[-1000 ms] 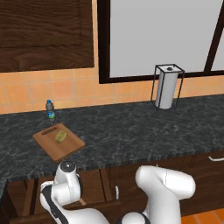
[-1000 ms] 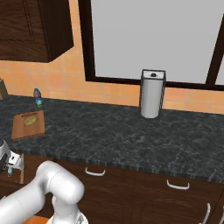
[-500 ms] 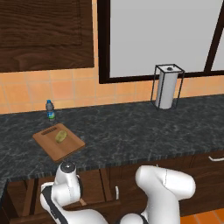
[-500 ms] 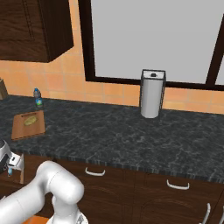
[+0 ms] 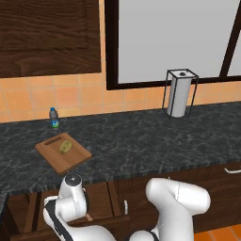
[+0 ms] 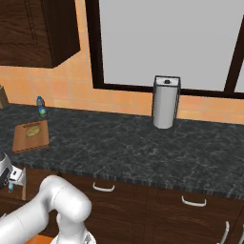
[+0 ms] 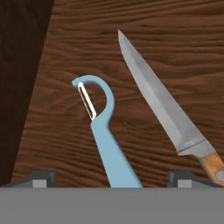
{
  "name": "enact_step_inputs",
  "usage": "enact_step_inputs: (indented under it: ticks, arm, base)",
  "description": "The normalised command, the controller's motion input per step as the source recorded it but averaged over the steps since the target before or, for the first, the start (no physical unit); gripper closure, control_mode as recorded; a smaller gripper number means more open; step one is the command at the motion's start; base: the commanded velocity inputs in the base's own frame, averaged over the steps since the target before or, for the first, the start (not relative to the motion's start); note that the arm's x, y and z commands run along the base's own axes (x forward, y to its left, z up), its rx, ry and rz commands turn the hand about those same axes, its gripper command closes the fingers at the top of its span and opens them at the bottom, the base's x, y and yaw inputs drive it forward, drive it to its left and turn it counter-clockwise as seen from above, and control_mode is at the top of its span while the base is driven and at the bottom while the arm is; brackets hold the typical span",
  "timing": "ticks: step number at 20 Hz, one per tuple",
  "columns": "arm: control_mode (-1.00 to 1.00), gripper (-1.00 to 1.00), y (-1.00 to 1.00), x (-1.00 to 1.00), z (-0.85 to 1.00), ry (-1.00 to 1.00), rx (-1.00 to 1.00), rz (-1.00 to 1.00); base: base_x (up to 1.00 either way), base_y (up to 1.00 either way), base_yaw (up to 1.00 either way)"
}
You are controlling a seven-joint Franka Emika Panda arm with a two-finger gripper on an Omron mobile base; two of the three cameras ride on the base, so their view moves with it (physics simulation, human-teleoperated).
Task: Place the appropriate cutting tool for cutting the potato skin on the cutting board.
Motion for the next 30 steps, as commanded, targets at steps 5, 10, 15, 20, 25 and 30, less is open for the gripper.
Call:
enact_step_inputs:
  ticks: [5,10,15,20,25,30]
  arm:
    - [-1.0,-1.0,0.0,0.0,-0.04,0.04,0.0,0.0]
    - [-1.0,-1.0,0.0,0.0,-0.08,0.02,0.0,0.0]
    - [-1.0,-1.0,0.0,0.0,-0.01,0.0,0.0,0.0]
    - [-1.0,-1.0,0.0,0.0,-0.05,0.0,0.0,0.0]
    - [-1.0,-1.0,0.0,0.0,-0.08,0.0,0.0,0.0]
    - [-1.0,1.0,0.0,0.0,-0.14,0.0,0.0,0.0]
  base:
    - [0.0,0.0,0.0]
    - [0.0,0.0,0.0]
    - [0.0,0.0,0.0]
    - [0.0,0.0,0.0]
    - [0.0,0.0,0.0]
    - [0.0,0.0,0.0]
